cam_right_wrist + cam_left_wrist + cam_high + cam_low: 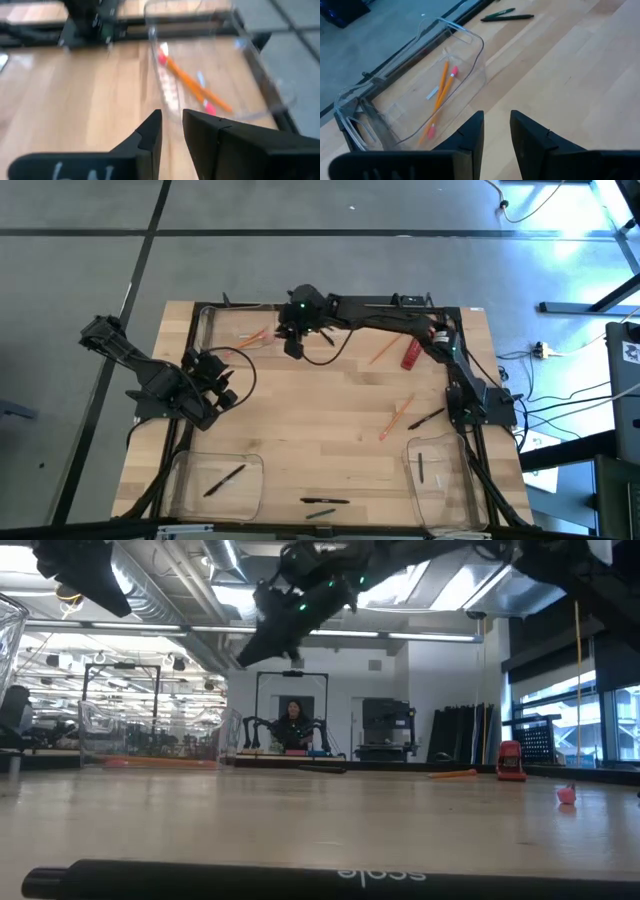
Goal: Sort crayons/erasers/pens/pencils in bins
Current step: Put the black pen into the bottom left transparent bin
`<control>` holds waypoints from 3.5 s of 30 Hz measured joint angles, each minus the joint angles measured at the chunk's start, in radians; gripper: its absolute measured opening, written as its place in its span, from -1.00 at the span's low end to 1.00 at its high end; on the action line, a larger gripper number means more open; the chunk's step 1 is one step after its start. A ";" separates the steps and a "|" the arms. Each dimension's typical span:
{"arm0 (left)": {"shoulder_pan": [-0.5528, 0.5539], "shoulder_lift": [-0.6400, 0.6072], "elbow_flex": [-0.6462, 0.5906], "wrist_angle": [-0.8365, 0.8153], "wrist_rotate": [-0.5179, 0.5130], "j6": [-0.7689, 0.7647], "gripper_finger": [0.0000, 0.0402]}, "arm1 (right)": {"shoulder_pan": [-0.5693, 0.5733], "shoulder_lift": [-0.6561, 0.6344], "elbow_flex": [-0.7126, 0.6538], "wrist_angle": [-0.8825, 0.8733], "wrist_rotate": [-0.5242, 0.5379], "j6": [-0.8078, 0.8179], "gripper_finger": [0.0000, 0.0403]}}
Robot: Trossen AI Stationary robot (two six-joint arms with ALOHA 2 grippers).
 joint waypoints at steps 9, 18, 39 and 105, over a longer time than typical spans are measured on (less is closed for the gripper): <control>0.000 0.000 0.000 0.024 0.087 -0.002 -0.56 | 0.047 -0.078 0.000 -0.391 0.243 0.027 -0.60; -0.017 0.000 0.000 0.034 0.100 0.002 -0.56 | 0.117 -0.082 0.000 -0.733 0.272 0.134 -0.60; -0.082 0.000 -0.122 0.190 0.098 0.026 -0.56 | 0.388 -0.102 -0.006 -1.112 0.461 0.470 -0.60; 0.396 -0.062 -0.092 0.584 0.331 0.951 -0.56 | -0.086 -0.103 -0.006 -0.547 0.211 0.240 -0.74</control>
